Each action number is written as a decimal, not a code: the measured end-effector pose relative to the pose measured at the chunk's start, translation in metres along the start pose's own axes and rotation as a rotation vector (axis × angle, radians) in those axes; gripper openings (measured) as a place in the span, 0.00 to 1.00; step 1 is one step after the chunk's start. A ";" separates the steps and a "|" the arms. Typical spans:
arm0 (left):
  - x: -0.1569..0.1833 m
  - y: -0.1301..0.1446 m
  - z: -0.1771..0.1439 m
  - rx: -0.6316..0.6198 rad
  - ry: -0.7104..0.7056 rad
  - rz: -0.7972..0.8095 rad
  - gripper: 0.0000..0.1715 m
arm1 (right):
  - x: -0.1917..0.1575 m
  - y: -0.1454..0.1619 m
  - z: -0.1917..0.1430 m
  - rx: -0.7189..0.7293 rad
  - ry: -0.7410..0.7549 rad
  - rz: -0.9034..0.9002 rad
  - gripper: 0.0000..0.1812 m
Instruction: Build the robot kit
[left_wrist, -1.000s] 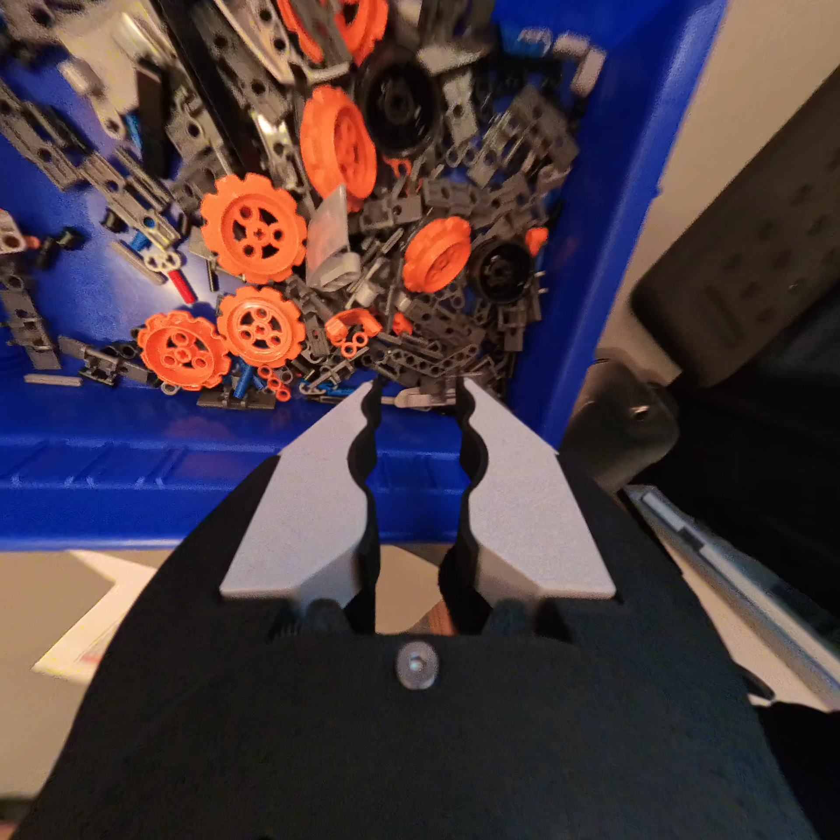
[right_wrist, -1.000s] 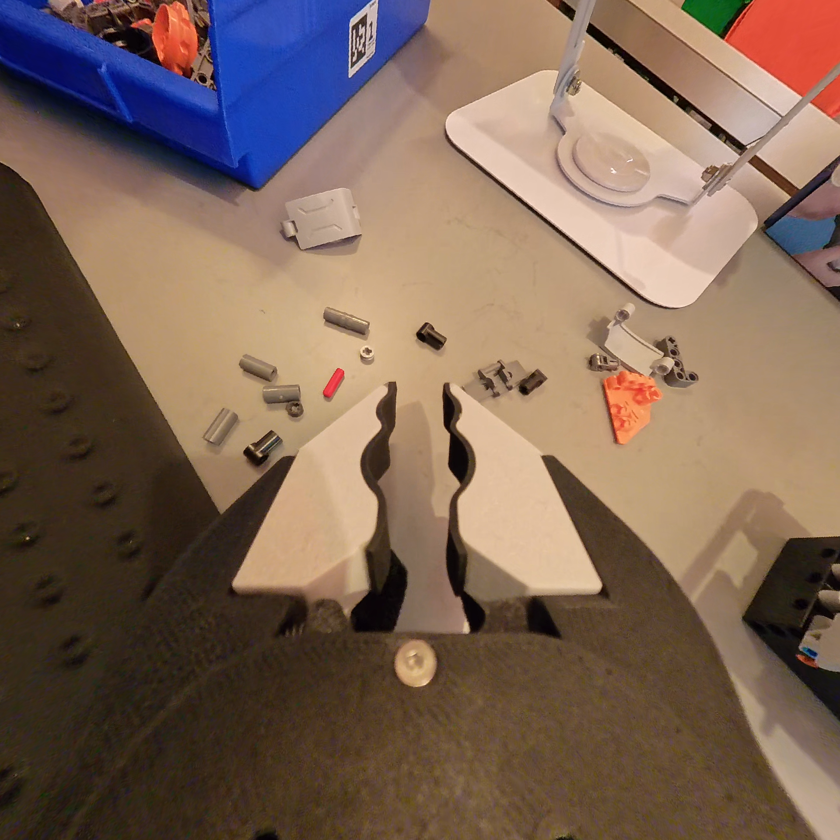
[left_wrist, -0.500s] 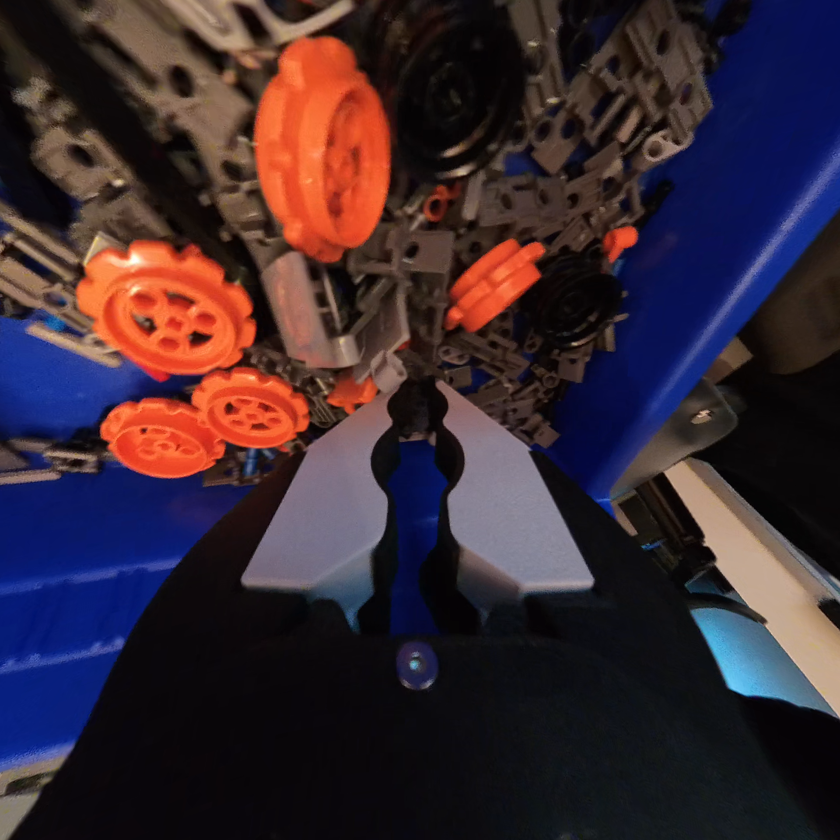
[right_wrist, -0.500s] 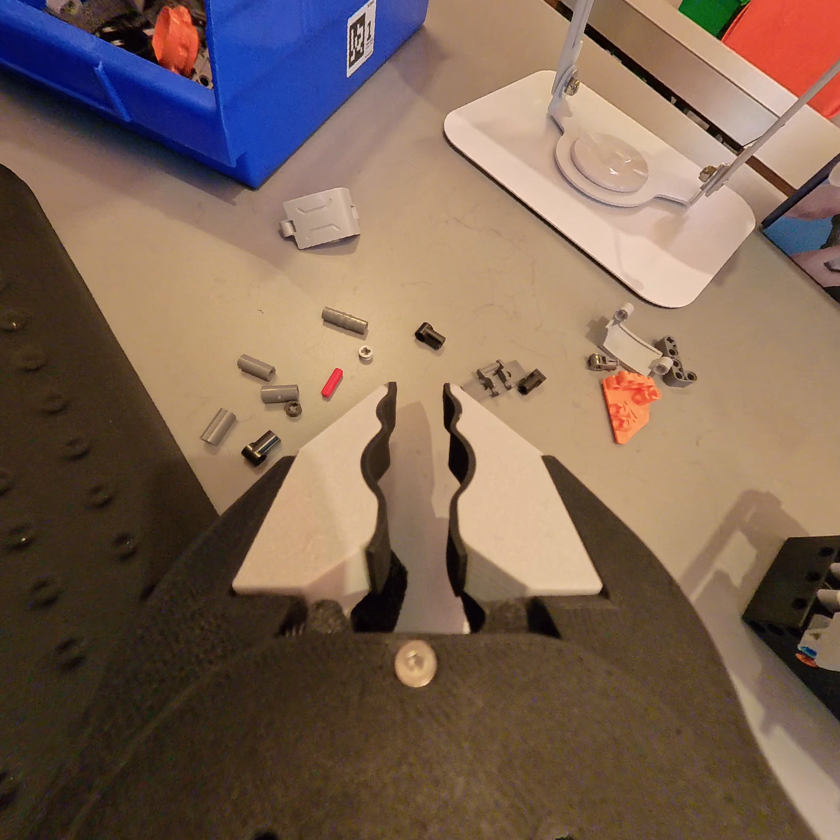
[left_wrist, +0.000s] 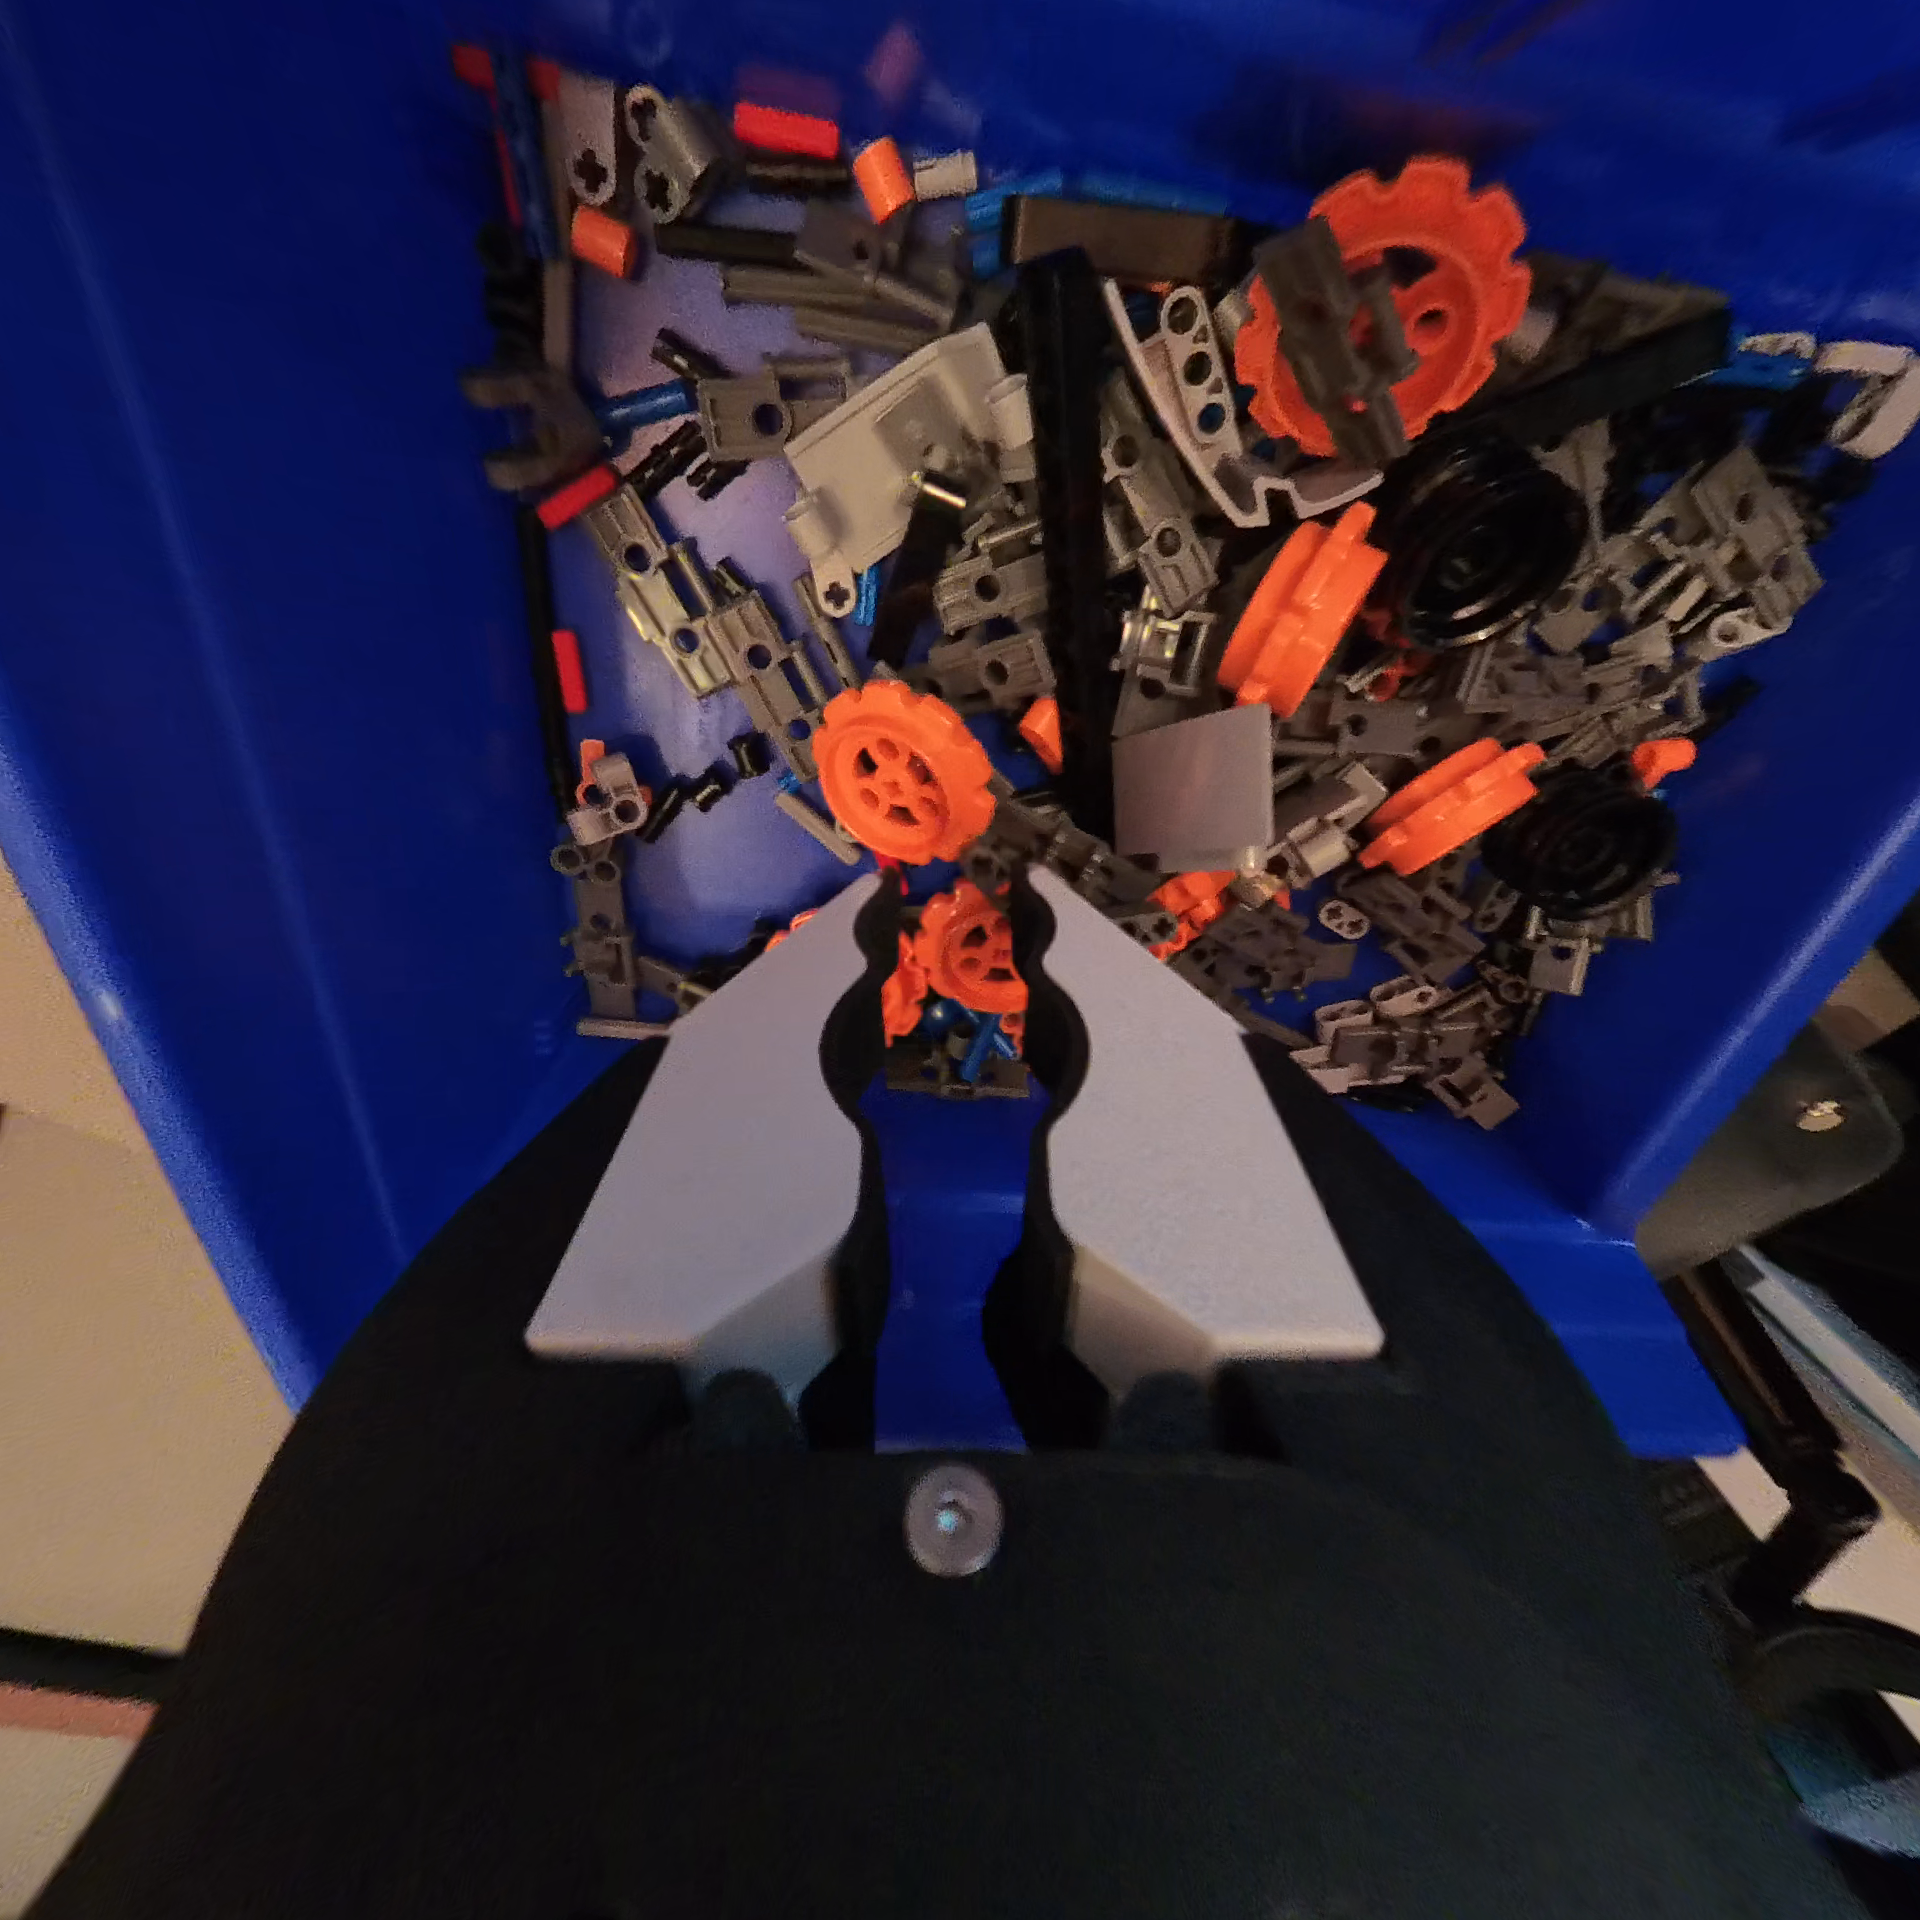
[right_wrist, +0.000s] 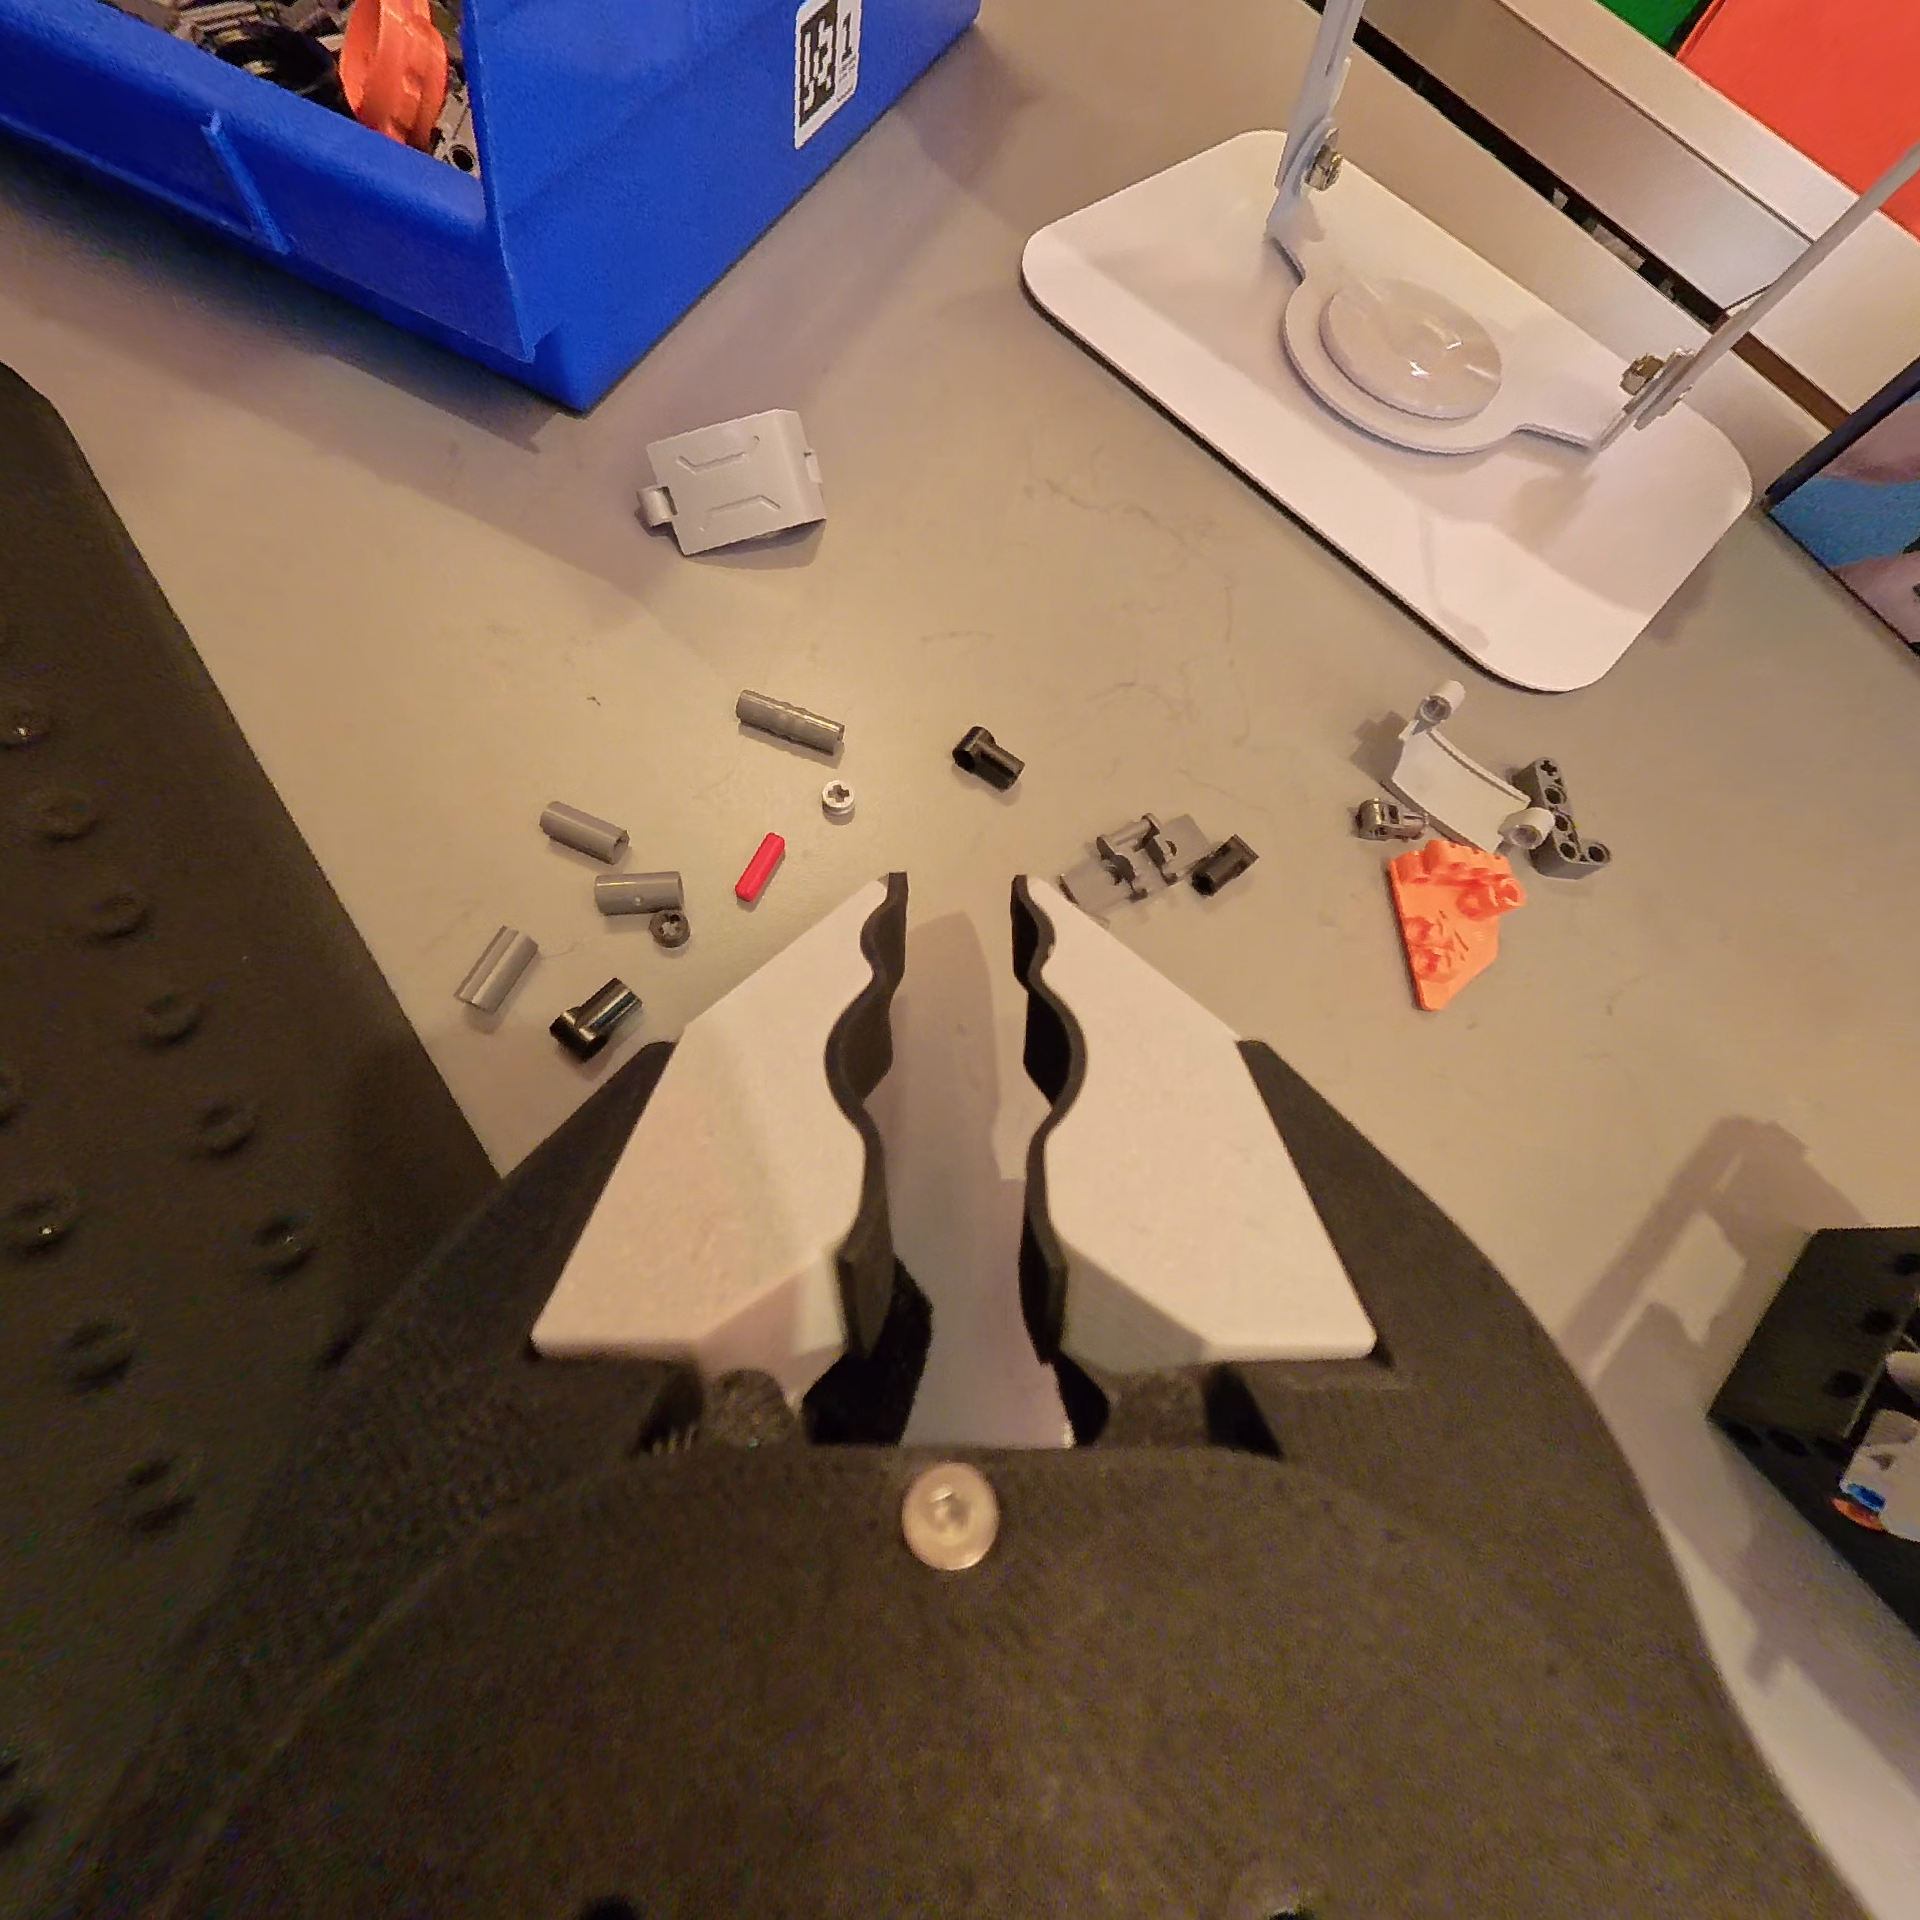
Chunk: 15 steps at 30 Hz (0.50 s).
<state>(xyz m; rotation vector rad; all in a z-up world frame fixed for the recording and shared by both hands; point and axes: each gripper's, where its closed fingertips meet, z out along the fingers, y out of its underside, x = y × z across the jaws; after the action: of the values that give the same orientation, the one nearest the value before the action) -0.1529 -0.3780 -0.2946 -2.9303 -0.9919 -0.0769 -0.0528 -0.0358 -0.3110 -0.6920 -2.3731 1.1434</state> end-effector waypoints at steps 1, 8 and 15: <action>0.003 -0.001 -0.003 0.022 0.031 0.005 0.12 | 0.000 0.000 0.000 -0.001 0.000 0.001 0.10; 0.032 0.024 -0.002 -0.088 0.122 0.216 0.34 | 0.000 0.002 0.001 -0.013 -0.003 0.000 0.10; 0.024 0.045 0.035 -0.328 -0.028 0.334 0.54 | 0.001 0.003 0.002 -0.023 0.006 -0.001 0.10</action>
<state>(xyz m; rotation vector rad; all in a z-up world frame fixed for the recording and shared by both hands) -0.1053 -0.3976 -0.3295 -3.3590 -0.5203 -0.2040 -0.0540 -0.0350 -0.3148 -0.7005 -2.3854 1.1136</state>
